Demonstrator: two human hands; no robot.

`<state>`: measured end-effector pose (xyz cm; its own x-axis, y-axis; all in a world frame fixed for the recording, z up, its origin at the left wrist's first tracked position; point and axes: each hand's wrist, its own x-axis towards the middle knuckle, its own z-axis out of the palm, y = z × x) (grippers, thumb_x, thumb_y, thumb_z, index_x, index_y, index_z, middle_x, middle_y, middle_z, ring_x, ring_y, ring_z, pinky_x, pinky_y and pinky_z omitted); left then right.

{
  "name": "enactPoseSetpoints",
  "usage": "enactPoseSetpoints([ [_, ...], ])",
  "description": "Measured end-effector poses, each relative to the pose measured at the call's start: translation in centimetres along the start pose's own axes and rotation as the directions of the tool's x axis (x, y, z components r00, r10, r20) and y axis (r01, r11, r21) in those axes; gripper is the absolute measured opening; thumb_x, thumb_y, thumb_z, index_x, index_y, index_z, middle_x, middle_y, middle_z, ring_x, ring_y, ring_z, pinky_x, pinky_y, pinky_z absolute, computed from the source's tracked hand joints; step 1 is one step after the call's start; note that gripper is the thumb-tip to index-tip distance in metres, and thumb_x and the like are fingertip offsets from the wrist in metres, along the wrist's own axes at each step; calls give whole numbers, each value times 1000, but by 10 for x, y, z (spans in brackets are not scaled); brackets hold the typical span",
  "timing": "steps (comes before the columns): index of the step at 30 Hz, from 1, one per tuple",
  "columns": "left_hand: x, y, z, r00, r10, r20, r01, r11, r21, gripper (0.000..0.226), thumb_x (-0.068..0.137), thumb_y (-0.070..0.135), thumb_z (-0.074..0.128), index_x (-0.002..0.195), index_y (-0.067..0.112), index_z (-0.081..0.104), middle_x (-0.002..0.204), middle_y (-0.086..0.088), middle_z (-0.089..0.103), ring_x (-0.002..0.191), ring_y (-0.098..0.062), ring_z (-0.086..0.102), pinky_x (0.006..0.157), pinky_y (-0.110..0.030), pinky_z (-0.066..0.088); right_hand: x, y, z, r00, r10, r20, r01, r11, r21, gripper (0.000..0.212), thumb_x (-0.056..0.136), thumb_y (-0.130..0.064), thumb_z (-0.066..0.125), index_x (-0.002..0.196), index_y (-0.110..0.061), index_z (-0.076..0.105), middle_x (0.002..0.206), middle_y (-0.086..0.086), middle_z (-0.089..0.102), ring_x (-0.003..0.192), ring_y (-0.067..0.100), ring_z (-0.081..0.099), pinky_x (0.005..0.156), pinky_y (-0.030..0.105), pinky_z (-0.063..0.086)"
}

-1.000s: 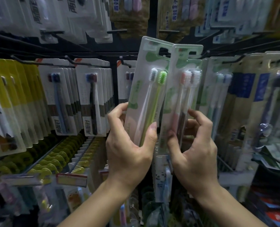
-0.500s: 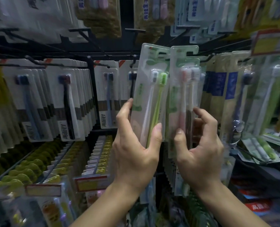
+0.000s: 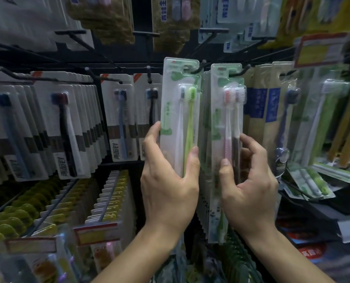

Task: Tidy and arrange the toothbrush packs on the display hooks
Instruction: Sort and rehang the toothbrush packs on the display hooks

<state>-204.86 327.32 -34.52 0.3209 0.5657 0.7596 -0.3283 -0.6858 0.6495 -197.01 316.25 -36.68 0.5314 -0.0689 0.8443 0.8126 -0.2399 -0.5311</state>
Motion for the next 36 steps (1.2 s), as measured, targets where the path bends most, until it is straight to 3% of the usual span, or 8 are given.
enactPoseSetpoints([
  [7,2,2,6,1000,-17,-6,17,1000,1,71,96,44,73,152,31,32,134,3,64,116,-17,69,94,-43,60,4,-2,-3,999,25,22,-25,999,-21,52,98,-25,65,147,-14,51,129,7,68,114,21,66,95,22,47],
  [14,4,6,12,1000,-30,2,30,999,27,68,95,42,74,150,32,34,127,7,66,109,-13,70,88,-41,62,8,0,-1,995,97,34,-96,995,-35,51,102,-29,64,149,-18,48,130,3,68,115,21,67,97,44,55],
  [20,5,6,16,999,-33,21,31,996,86,67,94,43,74,146,32,34,116,8,65,96,-14,70,79,-44,61,8,3,2,993,113,46,-108,989,-105,51,101,-25,63,149,-18,47,131,4,67,118,23,65,98,38,52],
  [23,6,4,19,999,-32,36,28,992,121,68,95,46,72,147,32,32,130,1,63,107,-20,68,87,-46,60,9,5,3,990,125,60,-117,985,-131,51,102,-26,61,150,-19,46,131,4,66,117,23,64,98,35,50],
  [25,6,3,21,999,-20,43,13,987,159,69,95,47,71,148,30,31,138,1,57,110,-12,62,90,-38,56,10,6,4,990,128,55,-119,981,-153,51,102,-26,61,150,-19,46,131,3,62,115,17,60,94,22,41],
  [27,6,2,22,999,11,48,-21,975,219,70,95,48,70,150,26,32,139,2,52,98,5,45,83,-27,46,10,6,4,991,127,47,-118,978,-171,51,101,-27,61,150,-20,46,132,3,55,105,6,51,87,13,31],
  [30,7,0,22,998,39,43,-50,955,292,71,95,47,70,150,21,34,132,2,45,90,10,29,79,-25,38,9,6,5,991,126,40,-117,977,-178,52,100,-28,61,150,-21,46,131,3,49,94,-9,33,83,11,26],
  [36,8,-3,20,996,83,40,-92,926,366,79,92,46,73,152,18,30,130,1,36,98,1,38,78,-23,41,9,4,7,995,95,14,-92,981,-169,52,99,-24,62,148,-15,47,132,5,48,98,-7,35,87,9,26],
])
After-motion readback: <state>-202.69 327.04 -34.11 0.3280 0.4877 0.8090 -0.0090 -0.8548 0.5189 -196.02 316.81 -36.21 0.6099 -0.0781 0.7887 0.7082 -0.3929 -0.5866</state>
